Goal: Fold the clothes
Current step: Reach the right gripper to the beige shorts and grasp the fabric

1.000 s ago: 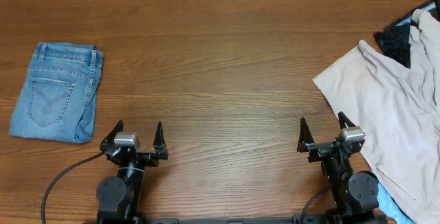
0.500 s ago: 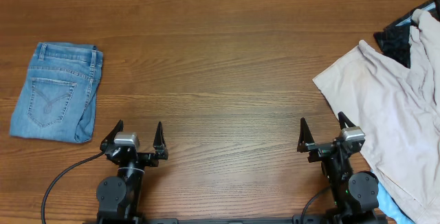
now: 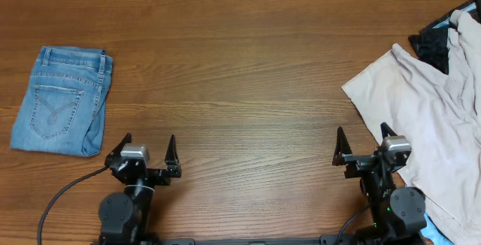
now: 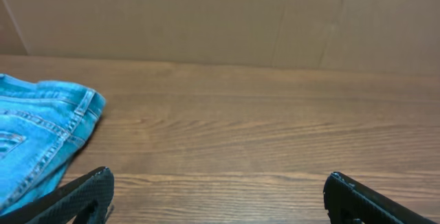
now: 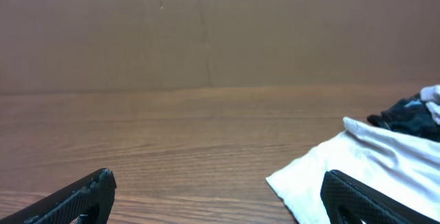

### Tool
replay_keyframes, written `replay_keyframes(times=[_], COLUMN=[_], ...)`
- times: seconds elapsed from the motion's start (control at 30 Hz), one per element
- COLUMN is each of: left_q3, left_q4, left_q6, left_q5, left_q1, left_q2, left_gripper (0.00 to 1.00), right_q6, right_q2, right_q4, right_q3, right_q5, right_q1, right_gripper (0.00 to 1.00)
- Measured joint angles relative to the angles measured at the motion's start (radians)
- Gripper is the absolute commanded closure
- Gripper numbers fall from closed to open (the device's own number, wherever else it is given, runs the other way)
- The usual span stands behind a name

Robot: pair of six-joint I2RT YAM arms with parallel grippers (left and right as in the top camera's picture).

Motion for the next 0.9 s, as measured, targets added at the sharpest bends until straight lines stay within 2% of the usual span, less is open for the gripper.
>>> replay_keyframes(times=[0.2, 0.43, 0.63, 0.77, 0.9], left_q3=[0.124, 0.341, 0.545, 0.61, 0.619], left_q4=[-0.048, -0.155, -0.313, -0.335, -0.331], left_q6=[0.008, 0.008, 0.01, 0.01, 0.01], left_q5=[0.0, 0.016, 0.031, 0.043, 0.051], left_q1=[0.0, 0.0, 0.0, 0.0, 0.0], left_q2=[0.174, 0.507, 0.789, 0.92, 0.991], left_gripper=[0.0, 0.0, 0.0, 0.0, 0.0], right_q6=[0.043, 0.061, 0.063, 0.065, 0.06], right_q2=[0.219, 0.641, 1.032, 1.231, 1.348], right_q4=[-0.067, -0.2, -0.345, -0.353, -0.307], right_q3=[0.115, 0.366, 0.603, 0.688, 0.697], right_q5=[0.038, 0.056, 0.04, 0.011, -0.005], right_q1=[0.0, -0.045, -0.179, -0.246, -0.262], right_gripper=[0.0, 0.0, 0.0, 0.0, 0.0])
